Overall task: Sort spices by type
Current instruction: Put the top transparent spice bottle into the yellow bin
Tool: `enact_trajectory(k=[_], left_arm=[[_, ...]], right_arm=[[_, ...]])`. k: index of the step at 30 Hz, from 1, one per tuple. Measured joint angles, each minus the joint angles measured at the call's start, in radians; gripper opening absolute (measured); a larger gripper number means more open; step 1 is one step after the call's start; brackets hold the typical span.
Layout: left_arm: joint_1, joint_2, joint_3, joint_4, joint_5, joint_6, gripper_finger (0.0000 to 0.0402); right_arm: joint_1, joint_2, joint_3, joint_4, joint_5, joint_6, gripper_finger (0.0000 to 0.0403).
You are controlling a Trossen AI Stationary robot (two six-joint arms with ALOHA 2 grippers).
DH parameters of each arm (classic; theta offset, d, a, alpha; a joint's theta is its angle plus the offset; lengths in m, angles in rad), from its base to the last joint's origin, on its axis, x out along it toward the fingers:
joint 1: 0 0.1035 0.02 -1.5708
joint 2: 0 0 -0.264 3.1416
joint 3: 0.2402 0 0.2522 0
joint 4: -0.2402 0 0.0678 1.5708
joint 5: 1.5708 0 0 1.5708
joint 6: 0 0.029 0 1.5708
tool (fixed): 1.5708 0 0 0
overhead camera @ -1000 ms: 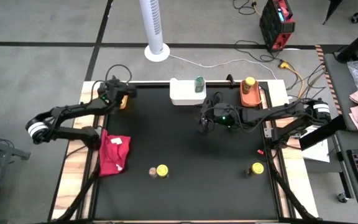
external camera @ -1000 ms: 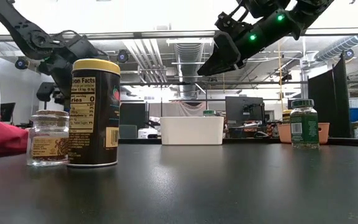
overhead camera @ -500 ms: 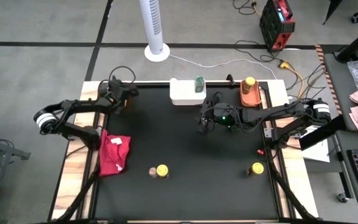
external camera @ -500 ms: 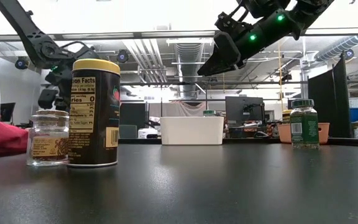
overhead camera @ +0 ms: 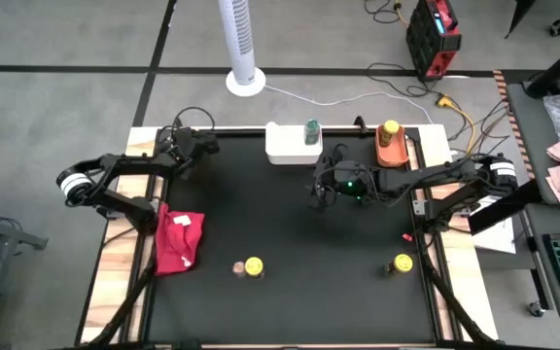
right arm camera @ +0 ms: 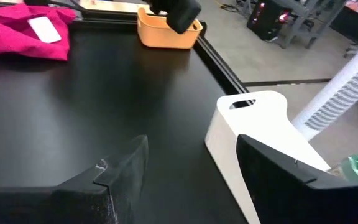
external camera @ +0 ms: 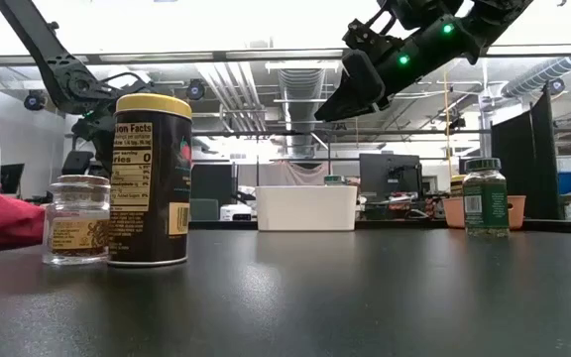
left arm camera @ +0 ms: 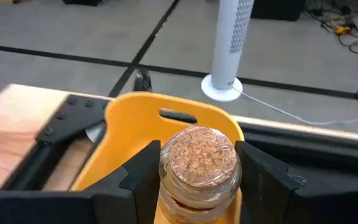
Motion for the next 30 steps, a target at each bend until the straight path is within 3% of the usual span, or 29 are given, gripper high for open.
enact_trajectory(k=[30], left_arm=[[-0.003, 0.005, -0.005, -0.028, 0.0, -0.005, 0.0183]], right_arm=[[0.0, 0.0, 0.0, 0.0, -0.003, 0.017, 0.0246]])
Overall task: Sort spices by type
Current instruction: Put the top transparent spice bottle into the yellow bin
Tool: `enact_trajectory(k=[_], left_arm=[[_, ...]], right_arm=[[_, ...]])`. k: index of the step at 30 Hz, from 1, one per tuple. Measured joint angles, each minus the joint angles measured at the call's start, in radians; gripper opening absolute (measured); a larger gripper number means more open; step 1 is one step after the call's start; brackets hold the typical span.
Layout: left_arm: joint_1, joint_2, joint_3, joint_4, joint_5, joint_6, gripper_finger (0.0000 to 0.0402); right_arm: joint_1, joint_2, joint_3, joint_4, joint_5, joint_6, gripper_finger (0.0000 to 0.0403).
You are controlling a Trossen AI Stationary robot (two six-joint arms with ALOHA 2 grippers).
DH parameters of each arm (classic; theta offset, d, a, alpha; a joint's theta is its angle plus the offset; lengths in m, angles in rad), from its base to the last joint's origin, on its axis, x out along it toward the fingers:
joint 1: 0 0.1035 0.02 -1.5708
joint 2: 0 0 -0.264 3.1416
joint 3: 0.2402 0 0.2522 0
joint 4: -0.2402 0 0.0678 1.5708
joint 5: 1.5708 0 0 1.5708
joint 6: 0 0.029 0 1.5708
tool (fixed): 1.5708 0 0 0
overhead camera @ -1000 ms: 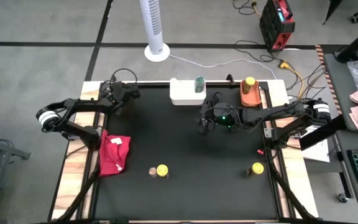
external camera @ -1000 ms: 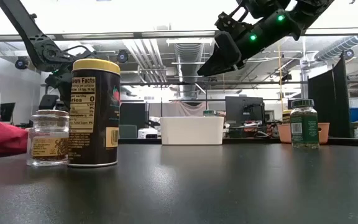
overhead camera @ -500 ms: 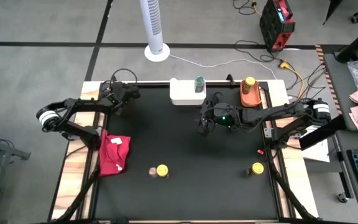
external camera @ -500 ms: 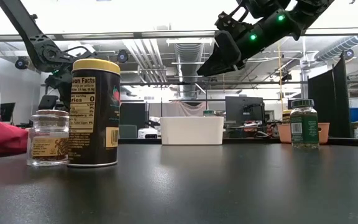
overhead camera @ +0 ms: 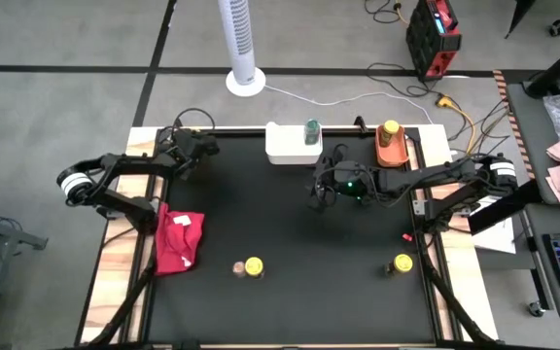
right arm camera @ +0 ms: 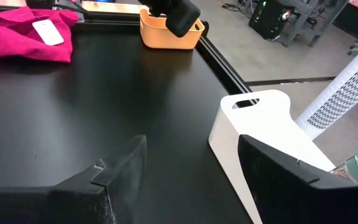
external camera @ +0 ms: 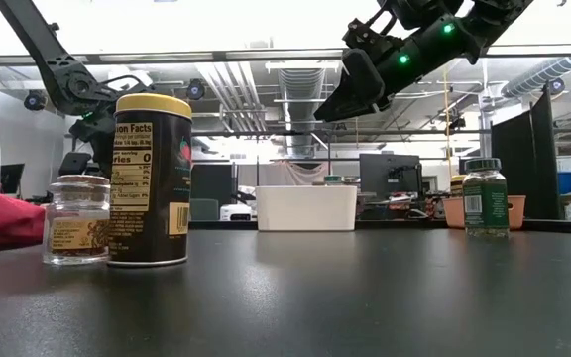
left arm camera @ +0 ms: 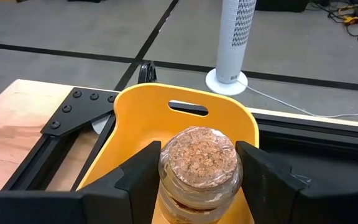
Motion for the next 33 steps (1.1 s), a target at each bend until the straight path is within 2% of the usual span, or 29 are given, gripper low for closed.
enact_trajectory(k=[13, 25, 33], left_arm=[[0.0, 0.0, -0.001, 0.0, -0.024, -0.007, 0.0183], [0.0, 0.001, -0.001, 0.0, -0.024, 0.0, 0.0183], [0.0, 0.001, -0.001, -0.001, -0.024, -0.002, 0.0185]], right_arm=[[0.0, 0.0, 0.0, 0.0, 0.0, 0.001, 0.0267], [0.0, -0.033, 0.0, -0.001, 0.0, -0.054, 0.0254], [0.0, -0.042, 0.0, -0.002, 0.0, -0.055, 0.0267]])
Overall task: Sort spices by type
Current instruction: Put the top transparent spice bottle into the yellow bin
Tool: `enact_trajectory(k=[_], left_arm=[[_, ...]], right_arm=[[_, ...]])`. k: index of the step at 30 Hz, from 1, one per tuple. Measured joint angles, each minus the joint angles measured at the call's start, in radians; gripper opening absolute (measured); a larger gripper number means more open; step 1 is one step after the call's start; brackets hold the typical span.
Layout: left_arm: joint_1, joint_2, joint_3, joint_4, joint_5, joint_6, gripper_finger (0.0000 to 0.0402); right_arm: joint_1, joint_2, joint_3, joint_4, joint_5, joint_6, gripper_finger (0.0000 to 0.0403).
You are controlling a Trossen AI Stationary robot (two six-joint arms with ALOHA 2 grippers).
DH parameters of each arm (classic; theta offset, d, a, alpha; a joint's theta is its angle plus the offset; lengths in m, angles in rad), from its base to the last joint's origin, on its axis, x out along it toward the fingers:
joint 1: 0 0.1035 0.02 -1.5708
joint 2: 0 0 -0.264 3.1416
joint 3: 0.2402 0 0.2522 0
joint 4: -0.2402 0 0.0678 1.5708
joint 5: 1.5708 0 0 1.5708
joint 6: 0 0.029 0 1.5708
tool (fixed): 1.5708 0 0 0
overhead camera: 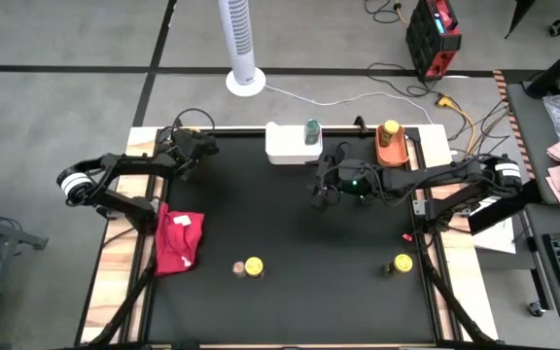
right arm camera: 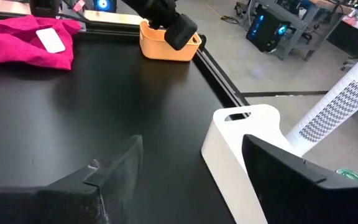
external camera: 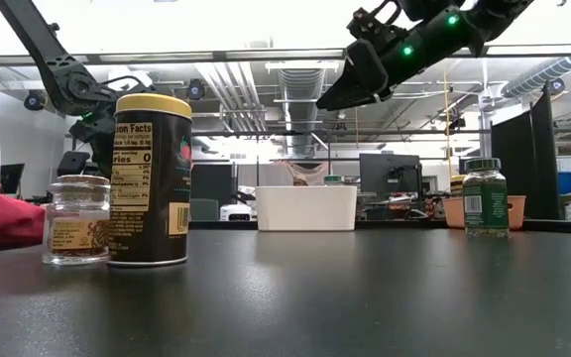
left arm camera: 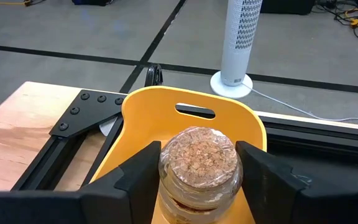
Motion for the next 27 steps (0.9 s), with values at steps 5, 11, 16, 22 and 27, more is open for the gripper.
enact_trajectory(k=[5, 11, 16, 22, 27], left_arm=[[0.0, 0.0, 0.0, 0.002, -0.001, -0.002, 0.0202], [0.0, 0.0, 0.0, 0.002, -0.001, -0.002, 0.0216], [0.0, -0.01, 0.001, -0.001, 0.0, 0.031, 0.0217], [-0.002, -0.038, 0.029, -0.035, 0.064, 0.109, 0.0217], [-0.015, -0.073, 0.084, -0.126, 0.176, 0.18, 0.0217]], right_arm=[[0.0, 0.0, 0.0, 0.0, 0.0, 0.0, 0.0268], [0.0, 0.0, 0.0, 0.0, 0.0, 0.0, 0.0257], [0.0, 0.0, 0.0, 0.0, 0.0, 0.003, 0.0258], [0.0, 0.0, 0.0, 0.001, 0.0, 0.004, 0.0267], [0.0, -0.006, 0.0, 0.002, 0.0, 0.011, 0.0259]])
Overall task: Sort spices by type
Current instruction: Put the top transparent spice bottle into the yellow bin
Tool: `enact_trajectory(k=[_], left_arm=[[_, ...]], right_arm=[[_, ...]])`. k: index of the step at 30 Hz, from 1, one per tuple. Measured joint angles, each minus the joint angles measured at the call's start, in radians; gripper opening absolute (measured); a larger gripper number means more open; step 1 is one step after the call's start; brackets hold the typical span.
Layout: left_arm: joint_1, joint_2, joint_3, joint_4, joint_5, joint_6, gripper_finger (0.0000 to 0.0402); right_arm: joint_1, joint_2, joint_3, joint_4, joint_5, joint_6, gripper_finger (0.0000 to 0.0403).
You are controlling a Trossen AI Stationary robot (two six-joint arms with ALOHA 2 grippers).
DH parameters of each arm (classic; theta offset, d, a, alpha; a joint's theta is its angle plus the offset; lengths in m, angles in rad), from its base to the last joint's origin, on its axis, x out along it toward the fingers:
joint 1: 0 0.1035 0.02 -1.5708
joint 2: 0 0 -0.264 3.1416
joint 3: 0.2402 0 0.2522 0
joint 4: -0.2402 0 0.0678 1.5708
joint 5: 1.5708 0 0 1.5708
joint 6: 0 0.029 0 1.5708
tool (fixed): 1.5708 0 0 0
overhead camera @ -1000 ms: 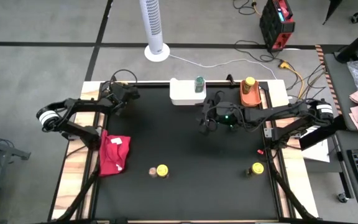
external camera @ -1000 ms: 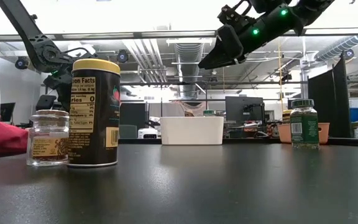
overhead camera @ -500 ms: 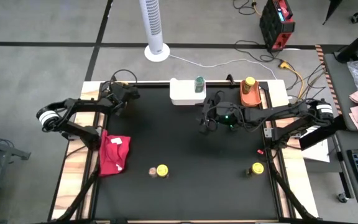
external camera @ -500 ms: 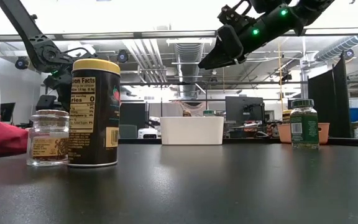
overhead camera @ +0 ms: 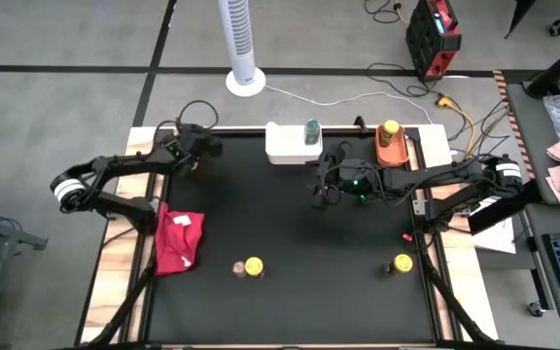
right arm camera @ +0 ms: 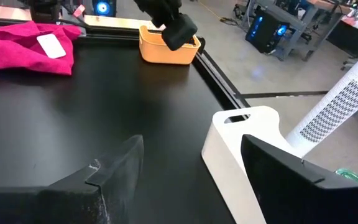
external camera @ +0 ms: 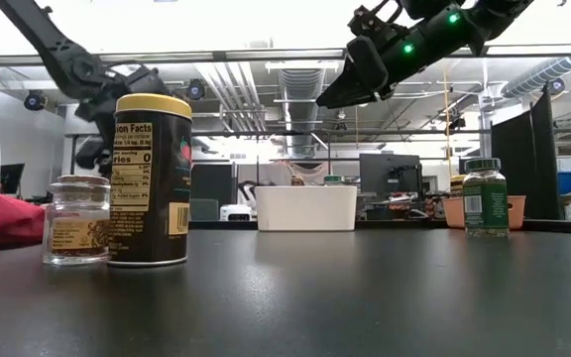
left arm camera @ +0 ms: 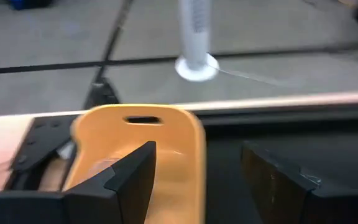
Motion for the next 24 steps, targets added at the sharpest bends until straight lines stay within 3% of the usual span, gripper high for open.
enact_trajectory(k=[5, 10, 12, 14, 21, 24], left_arm=[[-0.008, -0.037, 0.14, -0.334, 0.122, 0.058, 0.0202], [-0.005, -0.018, 0.292, -0.636, 0.08, 0.057, 0.0107], [-0.004, -0.003, 0.327, -0.675, 0.059, 0.058, 0.0042], [0.002, 0.012, 0.337, -0.678, 0.058, 0.06, 0.0013], [0.053, 0.095, 0.304, -0.721, -0.019, -0.03, 0.0002], [0.053, 0.137, 0.285, -0.711, -0.102, -0.052, 0.0]], right_arm=[[0.0, 0.0, 0.0, -0.001, 0.0, -0.001, 0.0248], [0.0, 0.0, 0.0, 0.002, 0.0, -0.01, 0.0245], [0.0, 0.001, 0.0, 0.002, 0.0, -0.014, 0.0246], [0.0, 0.001, 0.0, 0.002, 0.0, -0.018, 0.0248], [0.0, 0.001, -0.002, -0.002, 0.0, -0.024, 0.0249], [0.0, 0.001, -0.003, -0.002, 0.0, -0.026, 0.0244]])
